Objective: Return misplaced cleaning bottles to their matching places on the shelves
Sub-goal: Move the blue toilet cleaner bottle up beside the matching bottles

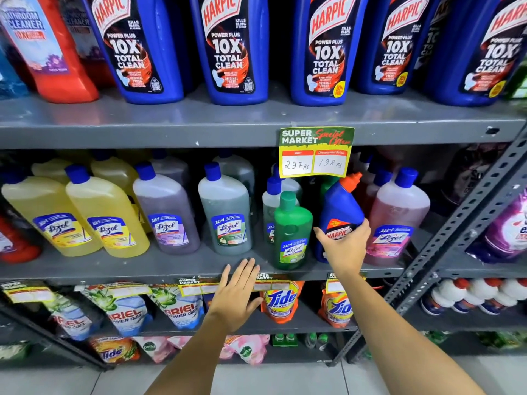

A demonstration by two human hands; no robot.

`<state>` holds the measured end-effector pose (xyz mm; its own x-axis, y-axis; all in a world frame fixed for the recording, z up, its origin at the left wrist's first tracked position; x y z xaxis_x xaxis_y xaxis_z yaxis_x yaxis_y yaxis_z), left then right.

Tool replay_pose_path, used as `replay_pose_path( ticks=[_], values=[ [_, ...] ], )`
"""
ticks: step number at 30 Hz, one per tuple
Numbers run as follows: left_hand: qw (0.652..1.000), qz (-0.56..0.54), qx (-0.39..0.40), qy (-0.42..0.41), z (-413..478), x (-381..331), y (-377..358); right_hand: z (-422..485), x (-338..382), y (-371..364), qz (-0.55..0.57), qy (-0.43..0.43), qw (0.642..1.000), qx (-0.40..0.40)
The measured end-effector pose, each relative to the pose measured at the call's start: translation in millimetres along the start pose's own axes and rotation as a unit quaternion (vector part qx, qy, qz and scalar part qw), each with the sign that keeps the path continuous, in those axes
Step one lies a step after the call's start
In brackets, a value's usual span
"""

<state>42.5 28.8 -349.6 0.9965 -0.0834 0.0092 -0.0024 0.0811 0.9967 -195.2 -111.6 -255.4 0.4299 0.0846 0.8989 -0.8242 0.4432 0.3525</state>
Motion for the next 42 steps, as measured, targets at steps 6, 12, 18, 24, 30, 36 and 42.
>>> replay_pose_path(
  ticks=[6, 12, 18, 24, 30, 36, 42],
  values=[
    [0.999, 0.027, 0.025, -0.035, 2, -6, 31, -22, 11, 28, 0.076, 0.021, 0.996, -0.037],
    [0.961, 0.019, -0.247, -0.121, 9, -30, 183, -41, 54, 91, 0.17, 0.082, 0.98, -0.061],
    [0.876, -0.068, -0.453, -0.15, 17, -33, 342, -23, 139, 155, 0.223, 0.182, 0.953, -0.097],
    [0.954, -0.007, -0.298, -0.039, 69, -23, 364, 34, 242, 192, 0.201, 0.243, 0.932, -0.18],
    [0.949, 0.004, -0.314, -0.008, 77, -21, 357, 96, 302, 182, 0.138, 0.207, 0.953, -0.175],
    [0.947, -0.001, -0.321, -0.002, 77, -19, 355, 120, 303, 156, 0.073, 0.176, 0.974, -0.123],
    [0.938, -0.011, -0.345, 0.002, 76, -19, 352, 119, 294, 145, 0.024, 0.168, 0.983, -0.073]
  ],
)
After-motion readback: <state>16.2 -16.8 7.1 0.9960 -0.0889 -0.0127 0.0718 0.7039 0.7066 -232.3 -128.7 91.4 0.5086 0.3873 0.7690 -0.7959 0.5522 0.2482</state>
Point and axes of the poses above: each hand's wrist, its own z-axis towards the middle knuckle, its own y-axis out of the back of the hand, x = y × z, the point moved 4 cm from there along z, towards the middle knuckle, and after that the axes turned 5 degrees about -x, right-handed, at the moved point
